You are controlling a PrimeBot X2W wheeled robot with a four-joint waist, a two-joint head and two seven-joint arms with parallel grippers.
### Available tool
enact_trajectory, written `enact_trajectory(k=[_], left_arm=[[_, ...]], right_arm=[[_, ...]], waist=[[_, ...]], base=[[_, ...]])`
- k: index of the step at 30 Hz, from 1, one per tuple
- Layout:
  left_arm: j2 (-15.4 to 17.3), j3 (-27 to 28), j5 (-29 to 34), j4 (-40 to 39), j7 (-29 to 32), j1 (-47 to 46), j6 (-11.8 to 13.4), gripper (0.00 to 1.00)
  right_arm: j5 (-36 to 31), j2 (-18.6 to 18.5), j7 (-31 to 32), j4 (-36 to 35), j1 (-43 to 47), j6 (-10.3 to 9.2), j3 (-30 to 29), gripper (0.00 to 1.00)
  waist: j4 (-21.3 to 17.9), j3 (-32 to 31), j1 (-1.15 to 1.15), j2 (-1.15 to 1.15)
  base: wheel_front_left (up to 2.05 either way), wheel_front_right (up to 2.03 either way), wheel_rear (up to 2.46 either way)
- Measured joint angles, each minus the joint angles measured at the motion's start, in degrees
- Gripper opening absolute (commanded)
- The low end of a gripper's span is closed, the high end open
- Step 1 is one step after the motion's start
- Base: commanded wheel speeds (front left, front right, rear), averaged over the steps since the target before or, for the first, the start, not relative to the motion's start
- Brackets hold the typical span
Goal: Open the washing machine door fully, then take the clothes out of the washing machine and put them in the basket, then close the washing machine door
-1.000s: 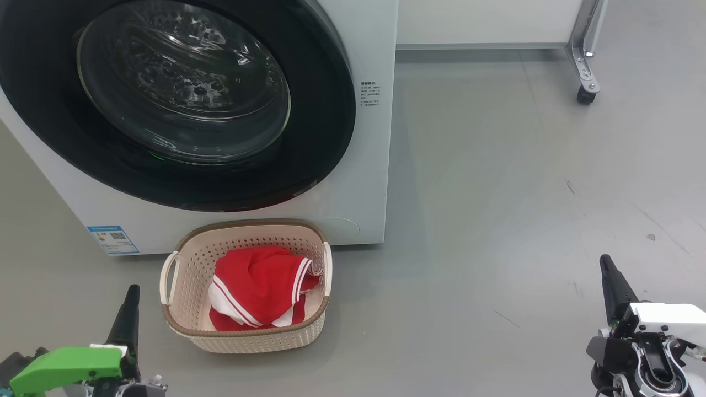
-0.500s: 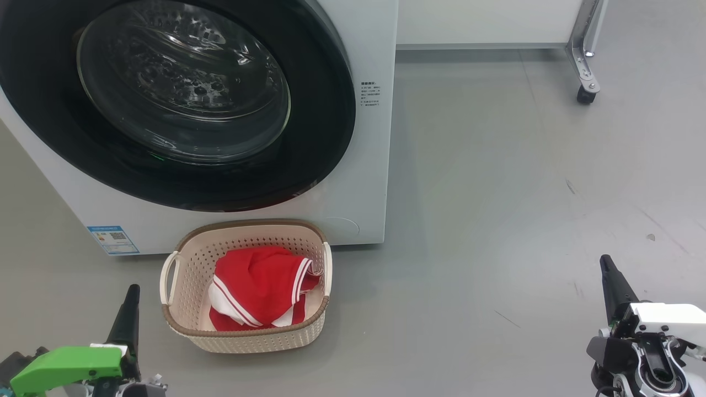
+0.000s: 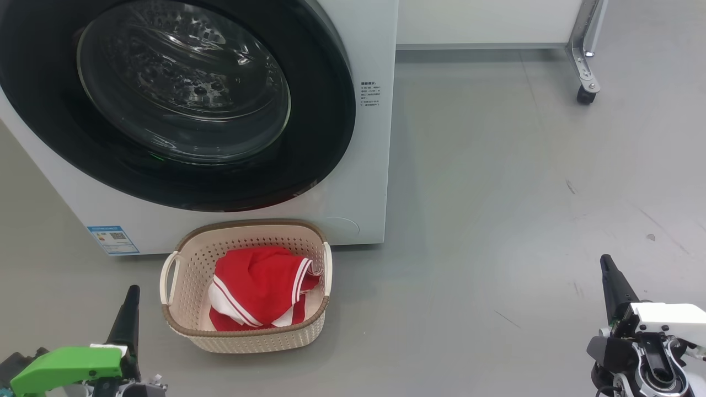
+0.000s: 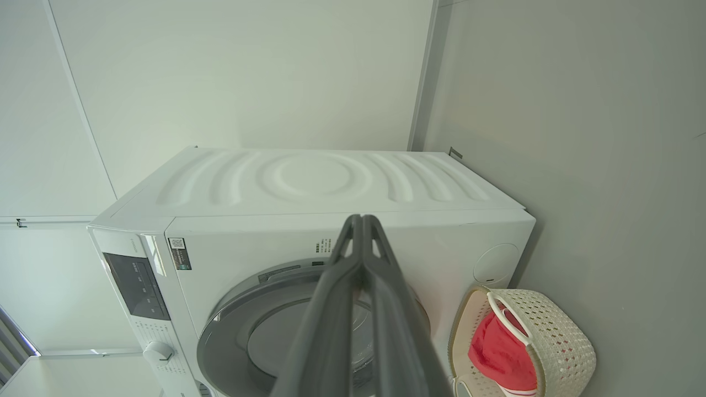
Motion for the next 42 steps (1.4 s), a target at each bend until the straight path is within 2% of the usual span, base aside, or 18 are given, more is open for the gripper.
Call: enact_trajectory(k=[42], left_arm=[[-0.1,0.2,0.0,0.3,0.4,-0.2,0.0,0.0]], right_arm=[[0.0,0.0,0.1,0.0,-0.1,0.0,-0.2,0.0]], waist=[[0.0,0.0,0.0,0.0]], base=[[0.0,0.0,0.0]])
